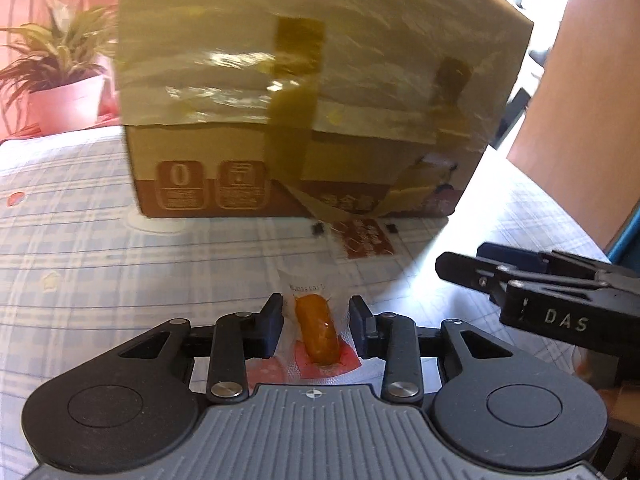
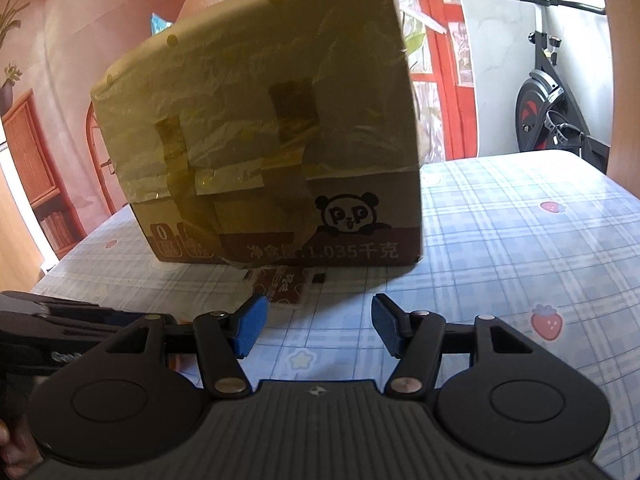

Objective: Organize snacks
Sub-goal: 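Grasp the orange sausage in red wrapper with the left gripper while the right grasps the brown jerky packet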

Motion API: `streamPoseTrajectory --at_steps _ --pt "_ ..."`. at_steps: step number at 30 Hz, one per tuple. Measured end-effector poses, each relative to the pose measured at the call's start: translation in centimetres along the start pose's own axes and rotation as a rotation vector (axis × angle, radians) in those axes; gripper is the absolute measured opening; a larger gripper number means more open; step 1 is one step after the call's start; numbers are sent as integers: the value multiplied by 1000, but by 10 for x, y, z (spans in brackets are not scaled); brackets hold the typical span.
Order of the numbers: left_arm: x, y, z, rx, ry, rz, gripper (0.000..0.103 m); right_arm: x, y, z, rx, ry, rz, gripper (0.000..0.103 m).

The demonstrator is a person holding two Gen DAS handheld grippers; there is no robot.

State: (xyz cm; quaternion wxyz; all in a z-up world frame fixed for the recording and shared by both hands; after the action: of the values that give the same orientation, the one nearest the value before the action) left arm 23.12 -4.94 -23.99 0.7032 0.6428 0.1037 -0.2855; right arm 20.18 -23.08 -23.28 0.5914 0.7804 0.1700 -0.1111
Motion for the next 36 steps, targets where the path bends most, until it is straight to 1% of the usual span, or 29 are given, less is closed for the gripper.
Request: streamPoseTrajectory --at_steps 6,8,9,11,13,20,25,27,28,30,32,34,36 --pt "-11 1 -23 -18 48 27 37 21 6 -15 -44 24 -39 62" --pt "-15 1 -33 -29 64 35 37 32 9 -20 -31 34 -54 66" --pt "-16 1 -38 -38 71 38 37 40 10 -23 -32 27 -67 71" --pt "-19 1 -48 -57 84 43 37 52 10 -29 -39 9 -83 74" --pt "-22 1 -56 -74 94 46 37 64 9 -34 -39 -23 -100 80" --pt "-24 -3 -74 -127 106 46 37 94 8 -43 -18 -113 -114 84" --pt "-22 -5 -76 -147 98 55 37 110 6 -57 -90 -136 -123 84" --pt "-22 -6 -77 -153 97 59 37 114 3 -65 -149 -137 -134 88" --pt "-22 -7 -77 -157 96 61 37 115 1 -68 -167 -143 -131 87" --pt "-24 -7 -78 -167 93 63 37 115 0 -69 -166 -143 -128 85" --pt "-25 -8 -79 -173 92 63 37 113 0 -69 -169 -141 -128 82" --pt "-27 -8 -80 -183 90 64 37 109 -2 -70 -173 -135 -132 77" --pt "-28 -8 -80 -189 86 68 37 99 -4 -68 -175 -127 -140 75"
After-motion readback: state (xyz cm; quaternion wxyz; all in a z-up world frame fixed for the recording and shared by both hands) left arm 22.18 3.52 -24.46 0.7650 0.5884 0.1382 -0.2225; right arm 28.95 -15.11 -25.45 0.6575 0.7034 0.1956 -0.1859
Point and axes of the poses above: each gripper's, at about its wrist camera, not at the fingertips, and x roughly the way its jaws point, z to its right, y to its top, the point moved 2 cm from there along x, roughly the way its jaws point, and after that the axes turned 12 degrees about z, right-handed, at the moved point
